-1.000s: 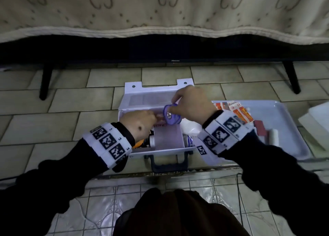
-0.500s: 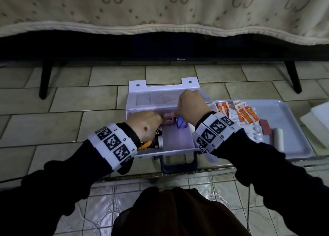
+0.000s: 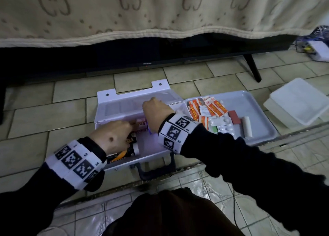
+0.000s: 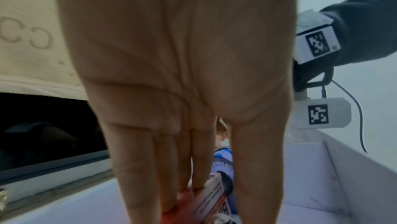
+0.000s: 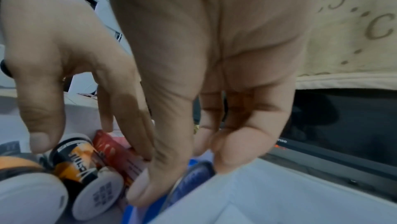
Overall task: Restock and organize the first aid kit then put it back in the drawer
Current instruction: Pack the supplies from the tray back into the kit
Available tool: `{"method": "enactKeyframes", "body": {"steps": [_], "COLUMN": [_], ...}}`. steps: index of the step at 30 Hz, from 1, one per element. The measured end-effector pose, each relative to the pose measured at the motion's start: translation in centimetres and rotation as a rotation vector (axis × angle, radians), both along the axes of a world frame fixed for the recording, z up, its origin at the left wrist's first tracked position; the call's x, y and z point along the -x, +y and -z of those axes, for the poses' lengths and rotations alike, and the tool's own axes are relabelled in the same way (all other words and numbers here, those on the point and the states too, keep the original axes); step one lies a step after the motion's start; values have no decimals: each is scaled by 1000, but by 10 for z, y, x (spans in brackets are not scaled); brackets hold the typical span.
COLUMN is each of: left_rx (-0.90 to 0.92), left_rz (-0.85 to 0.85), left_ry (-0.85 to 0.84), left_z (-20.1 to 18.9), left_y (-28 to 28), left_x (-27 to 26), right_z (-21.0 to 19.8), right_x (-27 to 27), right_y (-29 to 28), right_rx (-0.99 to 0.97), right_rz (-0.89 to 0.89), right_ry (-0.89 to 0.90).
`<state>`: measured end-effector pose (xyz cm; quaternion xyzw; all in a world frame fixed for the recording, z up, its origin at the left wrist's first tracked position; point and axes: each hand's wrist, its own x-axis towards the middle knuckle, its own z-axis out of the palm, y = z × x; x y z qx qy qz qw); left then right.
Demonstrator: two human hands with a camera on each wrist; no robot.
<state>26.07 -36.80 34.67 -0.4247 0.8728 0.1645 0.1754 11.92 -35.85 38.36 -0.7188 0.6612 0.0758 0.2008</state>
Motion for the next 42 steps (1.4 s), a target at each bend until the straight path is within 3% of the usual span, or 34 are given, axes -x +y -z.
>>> {"method": "enactKeyframes", "body": {"steps": [11, 19, 22, 26, 34, 42], "left_rx": [8, 43, 86, 129, 52, -11], "left_rz": [-105, -259, -285, -242, -93, -90], "left_ry": [41, 16, 137, 261, 271, 243], "left_z": [-13, -43, -59, -71, -65, -40], "left_y": [0, -1, 3, 10, 35, 39], "left_x": [5, 24, 46, 93, 206, 238], "right_z": [4, -24, -24, -13, 27, 44], "right_x": [30, 178, 236, 284, 289, 290], "right_y": [-7, 6, 15, 27, 31, 29], "right_rx": [-23, 158, 144, 87, -79, -105], "right_rz": [8, 397, 554, 636, 420, 341], "right_ry": [-162, -261, -229, -216, -169, -122]}}
